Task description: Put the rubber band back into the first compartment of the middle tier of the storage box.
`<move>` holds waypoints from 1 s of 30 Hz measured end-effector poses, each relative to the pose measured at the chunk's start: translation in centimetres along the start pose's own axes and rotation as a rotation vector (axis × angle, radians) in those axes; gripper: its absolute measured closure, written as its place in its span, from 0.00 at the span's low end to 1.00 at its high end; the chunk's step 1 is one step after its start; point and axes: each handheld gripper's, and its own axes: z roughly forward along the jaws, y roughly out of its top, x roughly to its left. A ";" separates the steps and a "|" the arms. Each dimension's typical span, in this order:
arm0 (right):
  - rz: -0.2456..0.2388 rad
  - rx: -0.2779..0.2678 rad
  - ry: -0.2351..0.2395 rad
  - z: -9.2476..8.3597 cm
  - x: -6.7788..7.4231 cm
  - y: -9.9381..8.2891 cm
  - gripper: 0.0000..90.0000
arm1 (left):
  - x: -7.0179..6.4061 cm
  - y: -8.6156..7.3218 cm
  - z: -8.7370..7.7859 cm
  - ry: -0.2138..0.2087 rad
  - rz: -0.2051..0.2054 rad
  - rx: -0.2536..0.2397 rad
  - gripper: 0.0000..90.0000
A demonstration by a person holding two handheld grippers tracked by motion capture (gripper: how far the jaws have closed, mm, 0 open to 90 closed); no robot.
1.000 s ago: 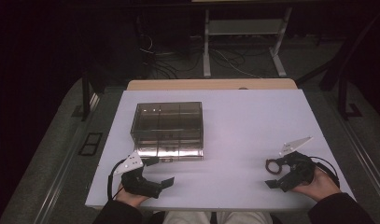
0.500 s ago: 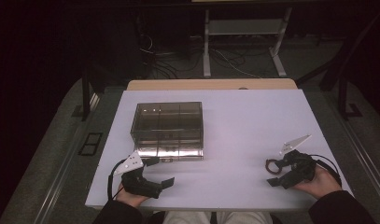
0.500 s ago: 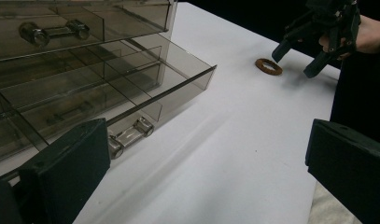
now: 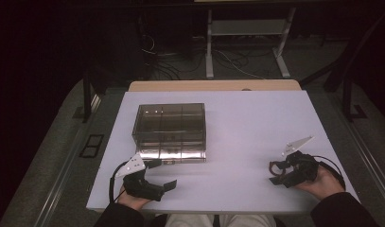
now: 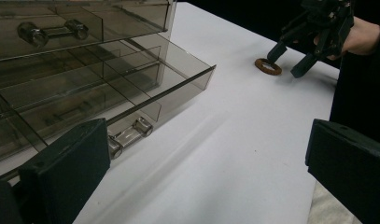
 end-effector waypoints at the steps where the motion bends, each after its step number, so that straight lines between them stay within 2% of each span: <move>1: 0.001 0.000 -0.002 0.0 0.0 0.0 0.33 | 0.0 0.0 0.0 0.000 0.000 0.000 0.00; 11: -0.004 0.005 -0.013 0.3 -0.2 0.1 0.41 | 0.0 0.0 0.0 0.002 0.001 0.002 0.00; 18: 0.000 0.010 -0.034 0.6 -0.2 0.2 0.52 | 0.0 0.0 0.0 0.002 0.001 0.003 0.00; 30: -0.015 0.007 -0.067 0.8 0.0 0.1 0.81 | 0.0 0.0 0.0 0.003 0.003 0.004 0.00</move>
